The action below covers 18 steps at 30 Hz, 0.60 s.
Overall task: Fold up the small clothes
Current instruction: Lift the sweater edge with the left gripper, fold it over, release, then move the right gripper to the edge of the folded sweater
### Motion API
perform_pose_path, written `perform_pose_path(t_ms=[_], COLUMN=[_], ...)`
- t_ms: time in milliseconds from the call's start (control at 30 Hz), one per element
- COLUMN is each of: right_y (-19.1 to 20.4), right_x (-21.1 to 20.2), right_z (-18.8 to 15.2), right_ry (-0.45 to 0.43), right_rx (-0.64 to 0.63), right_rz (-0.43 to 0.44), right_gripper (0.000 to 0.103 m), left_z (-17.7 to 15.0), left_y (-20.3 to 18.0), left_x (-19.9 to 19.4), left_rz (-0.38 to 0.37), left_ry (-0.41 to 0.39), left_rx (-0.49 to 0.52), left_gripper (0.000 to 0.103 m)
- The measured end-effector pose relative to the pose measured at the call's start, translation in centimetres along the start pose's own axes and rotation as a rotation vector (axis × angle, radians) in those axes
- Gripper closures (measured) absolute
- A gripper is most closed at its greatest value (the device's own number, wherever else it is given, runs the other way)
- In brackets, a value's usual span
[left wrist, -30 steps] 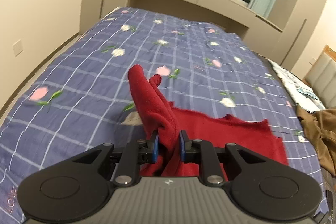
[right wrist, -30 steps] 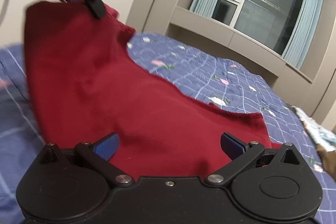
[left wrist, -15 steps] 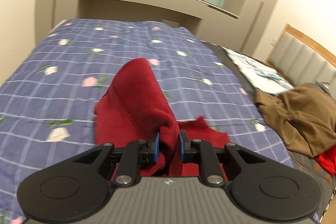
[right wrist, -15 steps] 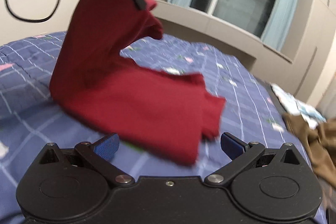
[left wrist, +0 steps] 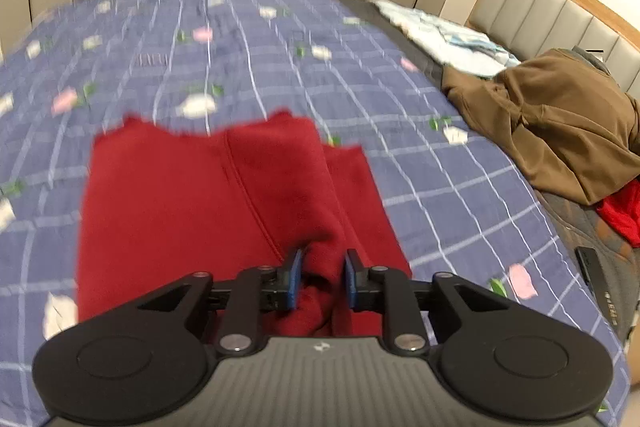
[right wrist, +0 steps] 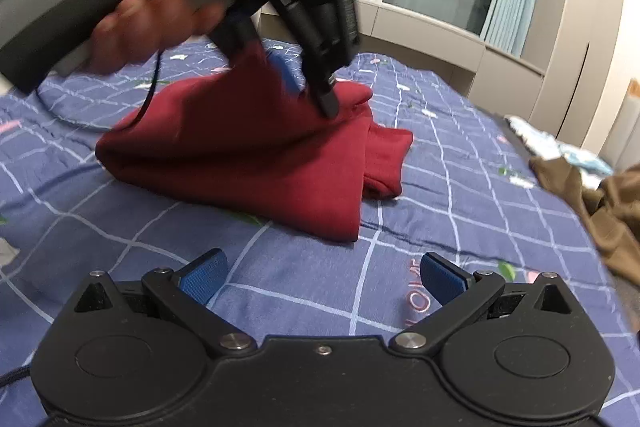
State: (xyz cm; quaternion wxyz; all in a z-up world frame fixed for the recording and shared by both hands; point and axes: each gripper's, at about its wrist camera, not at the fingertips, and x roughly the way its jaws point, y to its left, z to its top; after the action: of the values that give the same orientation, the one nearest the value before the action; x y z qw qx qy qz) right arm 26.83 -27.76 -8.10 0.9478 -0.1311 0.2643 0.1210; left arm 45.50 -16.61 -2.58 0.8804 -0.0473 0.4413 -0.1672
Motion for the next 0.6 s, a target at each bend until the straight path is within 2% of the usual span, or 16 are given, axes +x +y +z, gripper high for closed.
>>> perform_pose_path(t_ms=[67,167,200,333,433,533,600], right_y=[-0.6,-1.0,-1.0,-1.0,-0.9,-1.0,-1.2], right_x=[0.5,0.8,0.8,0.9,0.8,0.8,0.8], right_z=[0.2,0.3,0.2,0.2,0.2,0.2,0.2], right_ry=[0.008,0.017,0.018,0.017,0.013,0.011,0.009], right_rx=[0.023,0.044,0.048,0.046,0.040,0.046,0.057], right_rz=[0.016,0.033,0.036,0.033,0.028,0.033,0.041], right_gripper=[0.000,0.000,0.000,0.000,0.000,0.000,0.000], left_z=[0.0,-0.2,-0.2,0.0,-0.3,-1.3,-2.2], left_y=[0.9,1.7,1.9,3.1,4.5,6.6,8.4], left_x=[0.1,-0.6,-0.9,-2.6,-4.2,-5.5,-6.0], left_rz=[-0.022,-0.048,-0.045,-0.030,0.042,0.147,0.210], left_ry=[0.014,0.002,-0.010,-0.064,-0.118,-0.159,-0.158], left_rx=[-0.031,-0.053,-0.057,-0.074,-0.097,-0.120,-0.146], left_gripper=[0.075,0.050,0.036,0.015,0.003,0.001,0.001])
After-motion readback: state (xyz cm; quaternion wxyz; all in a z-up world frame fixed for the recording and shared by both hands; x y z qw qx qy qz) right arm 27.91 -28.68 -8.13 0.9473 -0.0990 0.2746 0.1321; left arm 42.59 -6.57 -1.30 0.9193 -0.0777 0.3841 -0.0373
